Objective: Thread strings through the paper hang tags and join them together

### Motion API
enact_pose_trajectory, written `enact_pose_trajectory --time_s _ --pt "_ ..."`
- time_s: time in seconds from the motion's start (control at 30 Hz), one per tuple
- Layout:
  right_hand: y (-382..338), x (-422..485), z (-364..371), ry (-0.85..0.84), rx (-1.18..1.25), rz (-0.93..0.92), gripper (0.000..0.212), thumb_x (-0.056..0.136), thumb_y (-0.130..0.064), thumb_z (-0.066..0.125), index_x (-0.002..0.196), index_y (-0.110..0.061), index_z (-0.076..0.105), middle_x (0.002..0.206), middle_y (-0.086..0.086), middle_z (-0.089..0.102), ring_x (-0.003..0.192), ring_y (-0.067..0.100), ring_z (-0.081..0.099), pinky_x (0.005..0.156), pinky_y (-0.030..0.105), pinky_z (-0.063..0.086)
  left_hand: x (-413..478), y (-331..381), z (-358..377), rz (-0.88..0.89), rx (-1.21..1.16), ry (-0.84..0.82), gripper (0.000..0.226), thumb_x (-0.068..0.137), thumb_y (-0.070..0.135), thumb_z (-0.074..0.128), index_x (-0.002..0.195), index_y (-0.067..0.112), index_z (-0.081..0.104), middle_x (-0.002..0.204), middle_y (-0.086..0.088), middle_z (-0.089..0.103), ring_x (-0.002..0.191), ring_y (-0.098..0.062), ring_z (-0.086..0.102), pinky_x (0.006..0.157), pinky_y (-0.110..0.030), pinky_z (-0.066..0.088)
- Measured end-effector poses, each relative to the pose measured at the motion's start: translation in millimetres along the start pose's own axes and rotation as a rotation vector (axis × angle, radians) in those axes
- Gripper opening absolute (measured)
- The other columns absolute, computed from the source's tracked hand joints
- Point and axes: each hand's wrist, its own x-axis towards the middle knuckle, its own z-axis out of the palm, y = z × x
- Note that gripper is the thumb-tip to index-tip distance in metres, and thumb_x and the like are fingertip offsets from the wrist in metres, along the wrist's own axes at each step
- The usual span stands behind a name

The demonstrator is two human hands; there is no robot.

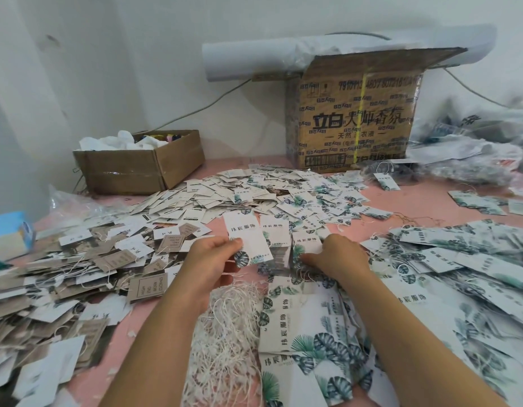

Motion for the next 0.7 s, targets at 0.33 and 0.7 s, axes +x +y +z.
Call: enact_pose_trajectory --time_s 0.33,0.7 --pt "3.0 -4.2 2.6 0.05 0.018 0.006 0.049 0.085 -0.059 0.052 0.075 -0.012 0.043 0.087 0.006 0.054 0.093 0.028 0.056 0.077 0.036 0.044 0.1 -2.2 2.6 0.031 0.094 -0.056 0.008 0.091 0.015 0.058 0.092 0.011 0.065 0.061 0.007 0.062 0.049 -0.005 0.054 0.053 -0.023 0.041" --pt "3.2 -3.9 -2.3 0.082 0.14 0.028 0.046 0.08 -0.048 0.066 0.062 -0.014 0.041 0.065 0.001 0.049 0.066 0.021 0.048 0.057 0.027 0.037 -2.0 -2.2 4.3 0.064 0.091 -0.136 0.008 0.09 0.008 0.057 0.096 0.011 0.062 0.076 -0.004 0.068 0.049 -0.007 0.057 0.046 -0.02 0.045"
